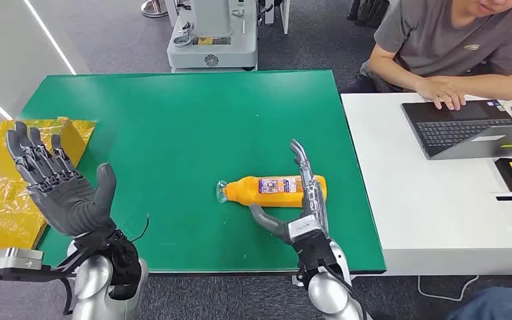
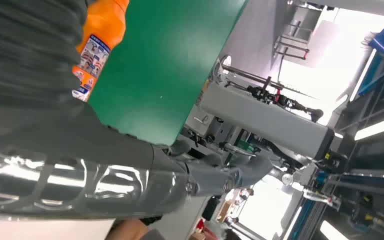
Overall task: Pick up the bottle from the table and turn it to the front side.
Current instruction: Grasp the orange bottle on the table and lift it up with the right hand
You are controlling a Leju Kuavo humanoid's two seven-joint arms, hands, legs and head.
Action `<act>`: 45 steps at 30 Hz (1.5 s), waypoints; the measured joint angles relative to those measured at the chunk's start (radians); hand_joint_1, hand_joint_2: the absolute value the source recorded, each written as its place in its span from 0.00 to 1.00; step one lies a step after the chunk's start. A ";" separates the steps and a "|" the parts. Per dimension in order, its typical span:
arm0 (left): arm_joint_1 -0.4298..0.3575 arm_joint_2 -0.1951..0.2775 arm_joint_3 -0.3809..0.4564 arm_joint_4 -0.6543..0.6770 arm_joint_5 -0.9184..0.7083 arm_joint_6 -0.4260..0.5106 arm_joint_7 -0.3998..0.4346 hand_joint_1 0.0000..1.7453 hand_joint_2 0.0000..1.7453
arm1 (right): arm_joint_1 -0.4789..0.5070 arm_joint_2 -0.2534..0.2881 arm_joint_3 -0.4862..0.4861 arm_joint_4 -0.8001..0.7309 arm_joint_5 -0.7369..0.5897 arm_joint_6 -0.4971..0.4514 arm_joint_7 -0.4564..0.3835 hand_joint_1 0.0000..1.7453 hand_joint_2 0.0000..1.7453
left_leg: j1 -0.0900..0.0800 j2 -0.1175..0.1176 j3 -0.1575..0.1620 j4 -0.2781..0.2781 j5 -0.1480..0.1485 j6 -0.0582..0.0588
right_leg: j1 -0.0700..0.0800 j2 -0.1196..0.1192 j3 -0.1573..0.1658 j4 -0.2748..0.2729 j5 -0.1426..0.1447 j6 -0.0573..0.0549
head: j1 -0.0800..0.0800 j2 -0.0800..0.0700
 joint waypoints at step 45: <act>-0.006 0.027 -0.050 -0.002 0.003 -0.056 0.000 0.00 1.00 | -0.712 -0.284 0.252 0.877 0.236 0.700 0.133 0.00 1.00 | -0.001 -0.001 -0.002 0.002 0.004 0.003 | -0.001 -0.001 0.000 0.000 0.005 0.001 | 0.000 0.000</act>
